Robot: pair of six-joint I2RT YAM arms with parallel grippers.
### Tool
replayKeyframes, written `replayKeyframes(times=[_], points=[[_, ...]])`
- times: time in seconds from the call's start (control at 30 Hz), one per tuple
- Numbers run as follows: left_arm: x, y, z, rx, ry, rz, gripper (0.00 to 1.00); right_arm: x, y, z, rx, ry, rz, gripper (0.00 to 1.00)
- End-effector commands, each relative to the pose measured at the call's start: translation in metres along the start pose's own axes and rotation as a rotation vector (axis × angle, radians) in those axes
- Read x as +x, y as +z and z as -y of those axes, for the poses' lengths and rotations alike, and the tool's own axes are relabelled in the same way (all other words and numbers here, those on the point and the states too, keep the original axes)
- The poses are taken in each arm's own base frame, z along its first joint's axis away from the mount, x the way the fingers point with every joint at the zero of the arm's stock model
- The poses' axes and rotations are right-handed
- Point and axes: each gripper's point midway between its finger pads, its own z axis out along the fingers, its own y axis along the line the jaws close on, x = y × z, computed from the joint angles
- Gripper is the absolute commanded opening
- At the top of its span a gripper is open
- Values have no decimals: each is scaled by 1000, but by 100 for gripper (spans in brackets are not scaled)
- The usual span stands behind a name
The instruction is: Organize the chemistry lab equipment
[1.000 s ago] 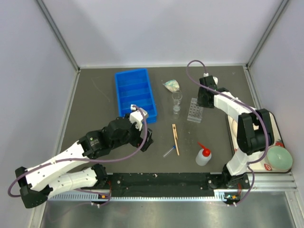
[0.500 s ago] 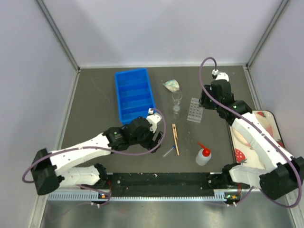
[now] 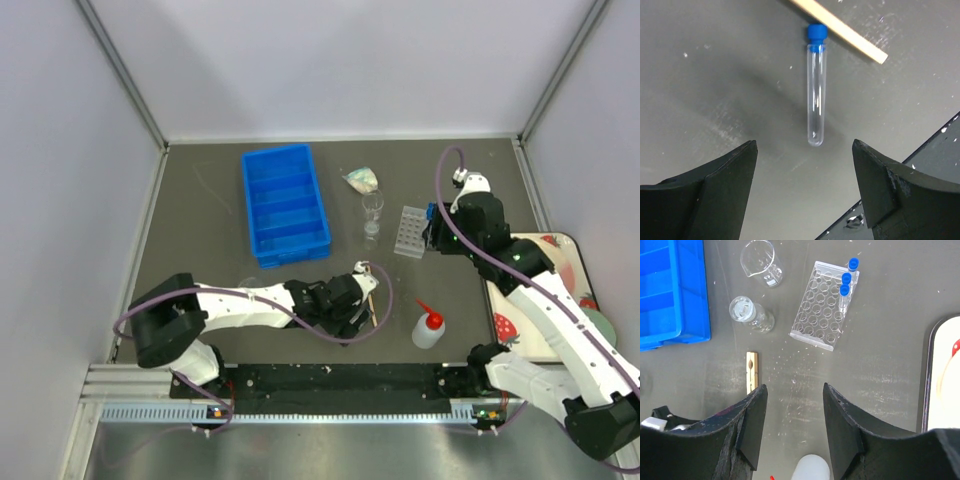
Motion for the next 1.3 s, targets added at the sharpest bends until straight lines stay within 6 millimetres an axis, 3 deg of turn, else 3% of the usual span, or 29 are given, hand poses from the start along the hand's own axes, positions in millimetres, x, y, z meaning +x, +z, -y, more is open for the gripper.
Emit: replayKeyframes(times=[0.0, 0.2, 0.3, 0.4, 0.43, 0.5, 0.53, 0.67, 0.73, 0.83, 1.0, 1.13, 1.27], points=[[-32, 8, 13, -3, -9, 83, 82, 3, -8, -3, -33, -24, 5, 49], [-25, 23, 11, -34, 13, 55, 80, 9, -9, -2, -43, -27, -1, 49], [-21, 27, 10, -43, 18, 40, 70, 11, -9, -2, -42, -28, -2, 48], [-17, 27, 6, -58, 18, 32, 55, 11, -10, -2, -45, -29, 1, 48], [-14, 27, 5, -60, 20, 27, 44, 11, -10, -2, -45, -28, -1, 47], [-9, 28, 2, -73, 21, 14, 33, 12, -9, -2, -46, -27, -6, 47], [-6, 28, 2, -75, 17, 7, 23, 13, -9, -3, -47, -25, -7, 47], [1, 27, 0, -86, 10, -7, 0, 15, -7, -3, -48, -20, -17, 46], [4, 23, 0, -90, 12, -11, 0, 15, -6, -5, -54, -19, -19, 45], [-4, 6, 1, -93, 22, 6, 0, 15, -5, -9, -75, -19, -29, 45], [-40, -55, 20, 12, -1, 113, 0, 15, -6, -29, -183, -62, -59, 45], [-60, -109, 42, 182, 0, 237, 0, 21, -15, -66, -399, -93, -118, 45], [-63, -148, 64, 364, 30, 300, 0, 23, -42, -108, -678, -95, -140, 45]])
